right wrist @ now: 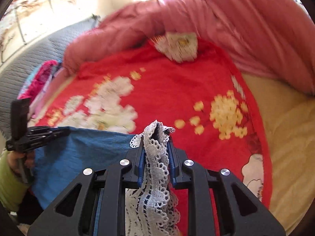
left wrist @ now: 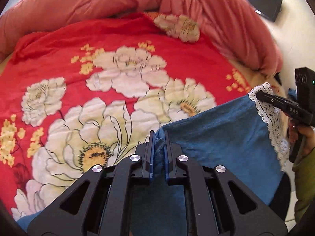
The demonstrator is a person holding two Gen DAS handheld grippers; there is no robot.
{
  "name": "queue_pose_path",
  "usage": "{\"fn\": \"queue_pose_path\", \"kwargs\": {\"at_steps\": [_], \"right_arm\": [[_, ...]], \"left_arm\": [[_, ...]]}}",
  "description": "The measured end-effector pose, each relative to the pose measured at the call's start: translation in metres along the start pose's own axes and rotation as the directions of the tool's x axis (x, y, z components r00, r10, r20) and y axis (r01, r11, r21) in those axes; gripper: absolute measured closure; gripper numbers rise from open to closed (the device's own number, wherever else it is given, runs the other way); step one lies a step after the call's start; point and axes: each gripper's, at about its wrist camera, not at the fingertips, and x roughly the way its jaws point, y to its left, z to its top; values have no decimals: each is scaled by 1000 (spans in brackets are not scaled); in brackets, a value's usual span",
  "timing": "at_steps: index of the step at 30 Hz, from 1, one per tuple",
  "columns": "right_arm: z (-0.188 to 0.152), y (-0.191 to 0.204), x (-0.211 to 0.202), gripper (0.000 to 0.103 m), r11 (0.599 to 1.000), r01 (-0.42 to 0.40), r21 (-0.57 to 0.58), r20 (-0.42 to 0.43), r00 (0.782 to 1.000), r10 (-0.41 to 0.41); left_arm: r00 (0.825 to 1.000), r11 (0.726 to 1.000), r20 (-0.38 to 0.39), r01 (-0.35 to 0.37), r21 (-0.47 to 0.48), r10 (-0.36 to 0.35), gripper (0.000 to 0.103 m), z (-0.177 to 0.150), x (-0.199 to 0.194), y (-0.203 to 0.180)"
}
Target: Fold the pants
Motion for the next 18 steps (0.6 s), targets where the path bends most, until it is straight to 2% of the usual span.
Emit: {"fn": "queue_pose_path", "kwargs": {"at_steps": [4, 8, 10, 12, 16, 18], "right_arm": [[-12, -15, 30, 81, 998, 59, 36, -90, 994, -56], [-14, -18, 29, 72, 995, 93, 40, -70, 993, -90], [-13, -18, 26, 58, 991, 132, 34, -61, 990, -130], [-12, -20, 16, 52, 987, 156, 47, -46, 987, -154], [-13, -15, -21, 50, 978, 199, 59, 28, 979, -201], [-20, -5, -46, 48, 983, 173, 58, 79, 981, -178]], "left_arm": [[998, 998, -28, -50, 22, 51, 97, -6, 18, -1], [996, 995, -20, -88, 43, 89, 93, -7, 20, -3], [996, 995, -20, -88, 37, 89, 92, -7, 20, -1], [996, 996, -13, -91, 26, 91, 89, -7, 18, 1], [994, 994, 2, -108, 1, 108, 85, -2, 9, 5], [993, 993, 15, -121, -9, 121, 85, 0, 1, 7]]}}
